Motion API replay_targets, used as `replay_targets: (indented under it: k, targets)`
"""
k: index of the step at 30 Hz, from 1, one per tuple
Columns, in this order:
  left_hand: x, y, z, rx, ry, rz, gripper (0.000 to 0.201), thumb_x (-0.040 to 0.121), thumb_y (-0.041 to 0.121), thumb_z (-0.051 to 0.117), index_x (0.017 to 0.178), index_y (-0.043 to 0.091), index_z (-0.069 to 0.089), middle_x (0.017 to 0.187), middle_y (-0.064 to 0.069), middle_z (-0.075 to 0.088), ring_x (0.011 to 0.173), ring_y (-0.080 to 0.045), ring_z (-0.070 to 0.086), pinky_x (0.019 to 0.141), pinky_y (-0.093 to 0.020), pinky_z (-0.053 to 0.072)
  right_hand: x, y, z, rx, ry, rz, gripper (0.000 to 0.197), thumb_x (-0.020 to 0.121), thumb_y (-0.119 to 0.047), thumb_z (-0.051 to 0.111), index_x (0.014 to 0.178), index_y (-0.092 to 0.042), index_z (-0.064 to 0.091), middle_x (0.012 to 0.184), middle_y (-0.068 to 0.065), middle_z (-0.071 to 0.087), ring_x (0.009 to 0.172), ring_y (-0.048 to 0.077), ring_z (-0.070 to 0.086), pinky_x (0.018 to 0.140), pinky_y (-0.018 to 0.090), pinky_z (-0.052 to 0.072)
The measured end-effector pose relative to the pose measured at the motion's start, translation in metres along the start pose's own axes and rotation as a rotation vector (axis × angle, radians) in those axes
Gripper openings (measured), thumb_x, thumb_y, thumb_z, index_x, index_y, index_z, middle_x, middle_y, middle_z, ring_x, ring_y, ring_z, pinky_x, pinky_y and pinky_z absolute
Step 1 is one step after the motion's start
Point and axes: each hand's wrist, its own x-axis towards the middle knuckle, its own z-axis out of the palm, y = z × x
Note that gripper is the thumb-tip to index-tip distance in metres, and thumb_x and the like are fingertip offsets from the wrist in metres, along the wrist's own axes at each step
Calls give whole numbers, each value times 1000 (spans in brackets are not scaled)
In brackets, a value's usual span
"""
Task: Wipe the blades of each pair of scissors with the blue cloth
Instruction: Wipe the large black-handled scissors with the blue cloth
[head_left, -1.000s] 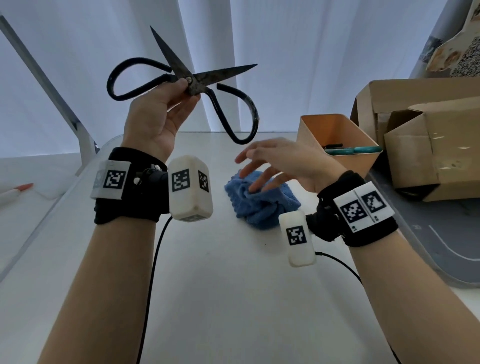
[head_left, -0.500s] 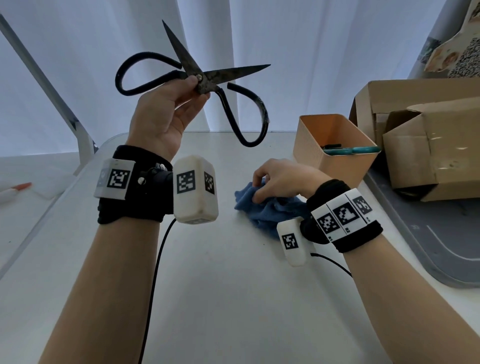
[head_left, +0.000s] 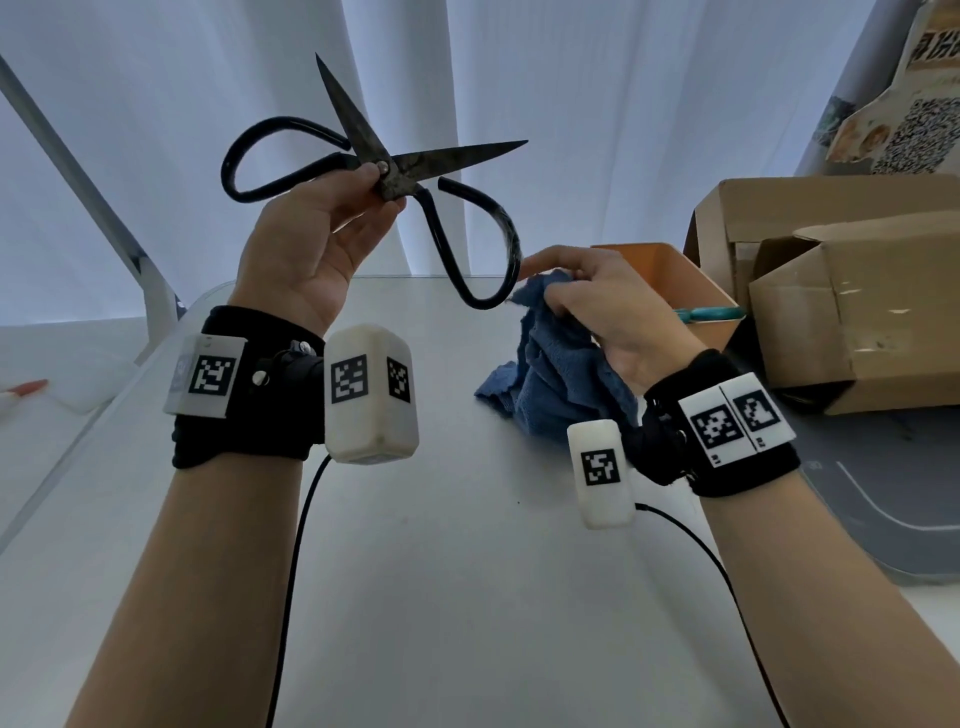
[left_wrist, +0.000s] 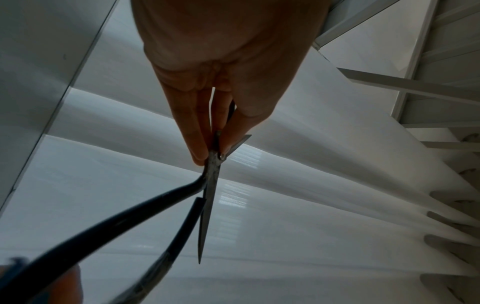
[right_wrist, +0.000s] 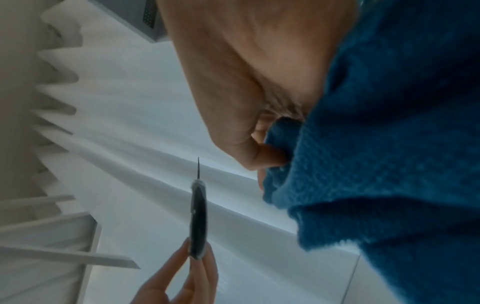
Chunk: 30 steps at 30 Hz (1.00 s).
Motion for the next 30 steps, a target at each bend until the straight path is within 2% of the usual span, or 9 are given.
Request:
replay_targets:
  k: [2,5,9,12,16,20,23,26,30]
  targets:
    - [0,-1,1,11,-9,-1,5,92,3,65,88,4,67,87,-9,74,83,-18,73,73,-20,56,3,-2,0,75,78,11,25,86,0,53,87,-14,74,82,-1,74,71,2,67,72,20,53]
    - [-1,-2,3,23,-18,-5,5,93,3,64,88,4,67,88,-9,74,84,-18,73,73,-19,56,7,1,0,199,122,56,5,85,-14,67,85,-15,72,88,2,72,87,11,67,85,25,55]
    - [-2,-4,4,45,-29,-12,4,93,3,64,90,4,67,90,-9,74,83,-18,74,73,-20,56,12,7,0,211,169,41,18,82,0,68,96,-11,67,89,6,67,88,17,65,88,28,54]
    - [-2,-5,6,59,-37,-20,4,94,4,63,93,3,66,90,-9,74,82,-18,74,72,-19,56,10,5,-3,305,142,47,25,82,-4,76,105,-7,68,104,14,71,100,26,70,95,36,56]
    - [-3,-6,8,77,-51,-21,4,94,4,62,93,4,66,89,-8,75,82,-17,74,74,-20,57,7,4,-5,378,66,72,26,83,4,73,107,-5,67,106,15,70,96,26,71,93,34,58]
    - [-5,-8,9,105,-69,-25,4,94,4,62,92,4,66,89,-8,75,83,-16,73,78,-22,57,9,4,-7,388,116,88,12,89,4,66,97,-5,67,92,10,70,75,15,70,71,24,59]
    - [-5,-8,9,139,-95,-30,5,94,5,62,92,5,67,87,-6,76,83,-15,73,80,-24,57,10,5,-10,367,177,91,8,93,-5,66,98,-11,65,93,8,68,70,12,70,63,24,57]
    - [-6,-9,10,178,-117,-43,7,94,6,62,91,7,68,86,-5,76,84,-15,73,81,-25,57,11,5,-12,407,239,73,5,100,-12,59,102,-16,61,99,7,68,72,12,69,63,25,57]
    - [-6,-9,10,245,-140,-62,7,94,7,62,91,7,68,86,-5,76,85,-15,73,79,-24,57,14,4,-14,541,249,54,11,105,-20,50,109,-18,59,106,8,71,82,14,68,71,26,58]
